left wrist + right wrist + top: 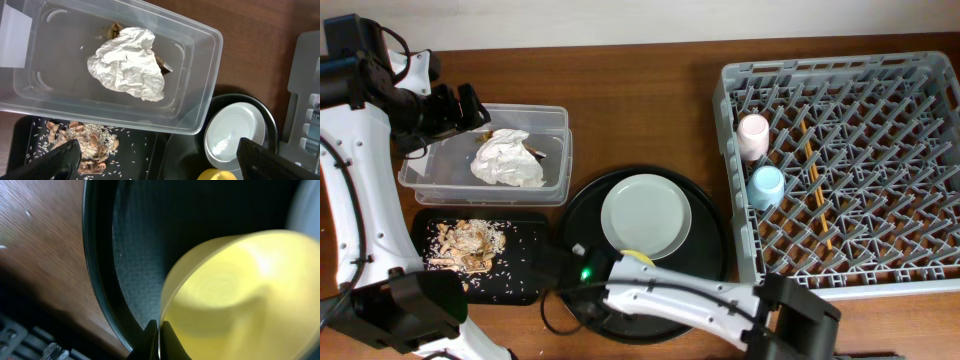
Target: Sort waste into correct bins and load items into the dishwasher rack
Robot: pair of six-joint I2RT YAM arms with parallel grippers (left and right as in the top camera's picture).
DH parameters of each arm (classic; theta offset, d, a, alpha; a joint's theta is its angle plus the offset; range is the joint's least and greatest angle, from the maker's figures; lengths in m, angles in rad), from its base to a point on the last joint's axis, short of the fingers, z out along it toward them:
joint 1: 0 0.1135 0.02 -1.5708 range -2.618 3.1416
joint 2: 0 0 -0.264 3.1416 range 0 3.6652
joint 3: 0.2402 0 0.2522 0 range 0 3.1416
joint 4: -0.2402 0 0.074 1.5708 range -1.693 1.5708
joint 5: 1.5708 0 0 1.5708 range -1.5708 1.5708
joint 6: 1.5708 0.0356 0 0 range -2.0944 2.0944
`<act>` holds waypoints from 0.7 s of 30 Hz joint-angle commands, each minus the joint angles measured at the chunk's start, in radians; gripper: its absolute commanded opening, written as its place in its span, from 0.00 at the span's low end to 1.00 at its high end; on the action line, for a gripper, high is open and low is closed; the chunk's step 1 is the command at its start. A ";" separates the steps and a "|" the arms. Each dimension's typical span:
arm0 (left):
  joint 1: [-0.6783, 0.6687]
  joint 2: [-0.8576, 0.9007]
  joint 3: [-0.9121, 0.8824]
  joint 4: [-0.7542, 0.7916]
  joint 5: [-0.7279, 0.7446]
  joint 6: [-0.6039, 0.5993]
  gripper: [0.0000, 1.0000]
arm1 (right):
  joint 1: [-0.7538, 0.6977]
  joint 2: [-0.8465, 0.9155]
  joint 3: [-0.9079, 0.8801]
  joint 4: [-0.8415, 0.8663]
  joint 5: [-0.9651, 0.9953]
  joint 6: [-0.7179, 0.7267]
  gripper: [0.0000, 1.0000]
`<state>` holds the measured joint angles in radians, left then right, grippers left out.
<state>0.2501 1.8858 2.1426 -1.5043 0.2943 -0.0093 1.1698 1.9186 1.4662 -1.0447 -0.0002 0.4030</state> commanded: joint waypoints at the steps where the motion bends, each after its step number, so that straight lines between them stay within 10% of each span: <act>1: 0.002 -0.003 0.002 0.000 -0.003 -0.006 0.99 | -0.090 -0.117 0.153 -0.048 0.003 -0.116 0.04; 9: 0.002 -0.003 0.002 0.000 -0.003 -0.006 0.99 | -0.496 -0.229 0.235 -0.150 -0.273 -0.303 0.04; 21: 0.002 -0.003 0.002 0.000 -0.003 -0.006 0.99 | -0.157 -0.193 -0.174 0.148 -0.272 -0.294 0.04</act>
<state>0.2501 1.8858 2.1426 -1.5040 0.2943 -0.0093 0.9348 1.7313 1.3281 -0.9306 -0.2646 0.1162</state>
